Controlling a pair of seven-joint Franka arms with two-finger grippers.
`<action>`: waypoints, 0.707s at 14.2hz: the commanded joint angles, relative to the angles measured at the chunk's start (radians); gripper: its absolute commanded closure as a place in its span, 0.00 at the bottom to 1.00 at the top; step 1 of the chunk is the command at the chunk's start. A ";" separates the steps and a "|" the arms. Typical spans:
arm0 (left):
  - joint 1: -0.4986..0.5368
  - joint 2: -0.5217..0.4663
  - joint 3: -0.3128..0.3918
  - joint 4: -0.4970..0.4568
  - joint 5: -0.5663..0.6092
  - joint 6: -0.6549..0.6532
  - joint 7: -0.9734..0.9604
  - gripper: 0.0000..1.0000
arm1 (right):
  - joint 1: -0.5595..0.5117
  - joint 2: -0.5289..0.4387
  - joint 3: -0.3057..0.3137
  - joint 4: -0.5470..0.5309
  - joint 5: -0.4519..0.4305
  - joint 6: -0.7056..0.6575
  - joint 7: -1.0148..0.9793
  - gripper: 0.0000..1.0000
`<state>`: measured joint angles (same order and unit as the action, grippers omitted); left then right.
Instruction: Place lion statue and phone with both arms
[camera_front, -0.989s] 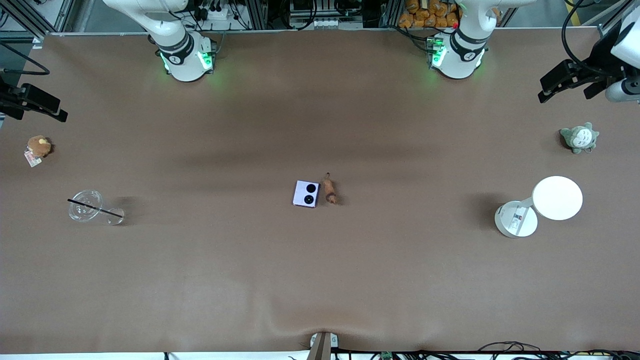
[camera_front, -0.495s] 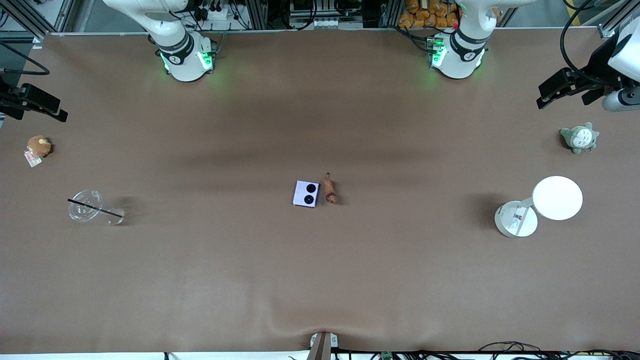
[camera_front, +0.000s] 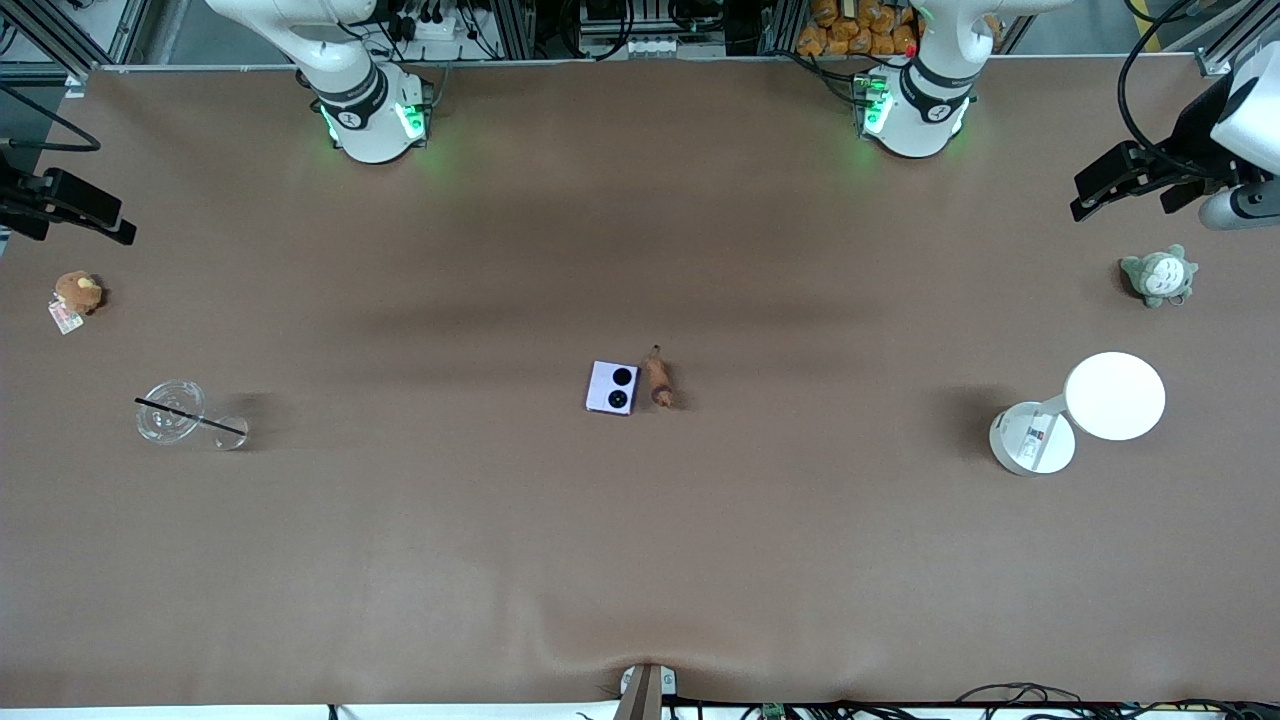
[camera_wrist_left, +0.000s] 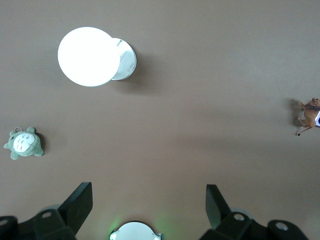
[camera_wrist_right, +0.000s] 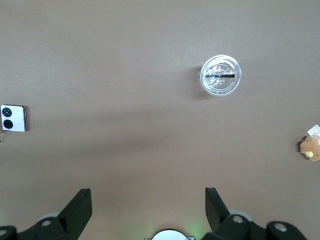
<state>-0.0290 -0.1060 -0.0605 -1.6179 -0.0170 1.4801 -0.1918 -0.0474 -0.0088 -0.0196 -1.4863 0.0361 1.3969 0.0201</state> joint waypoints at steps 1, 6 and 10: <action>-0.002 0.014 -0.001 0.033 0.016 -0.024 0.009 0.00 | 0.008 0.003 -0.002 0.006 0.005 -0.004 0.011 0.00; -0.017 0.048 -0.008 0.035 0.011 -0.023 0.000 0.00 | 0.009 0.004 -0.002 0.006 0.008 -0.004 0.012 0.00; -0.019 0.109 -0.123 0.035 0.019 -0.007 -0.044 0.00 | 0.009 0.004 -0.002 0.006 0.010 -0.006 0.012 0.00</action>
<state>-0.0413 -0.0518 -0.1250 -1.6162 -0.0171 1.4802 -0.1994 -0.0465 -0.0067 -0.0191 -1.4864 0.0369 1.3969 0.0202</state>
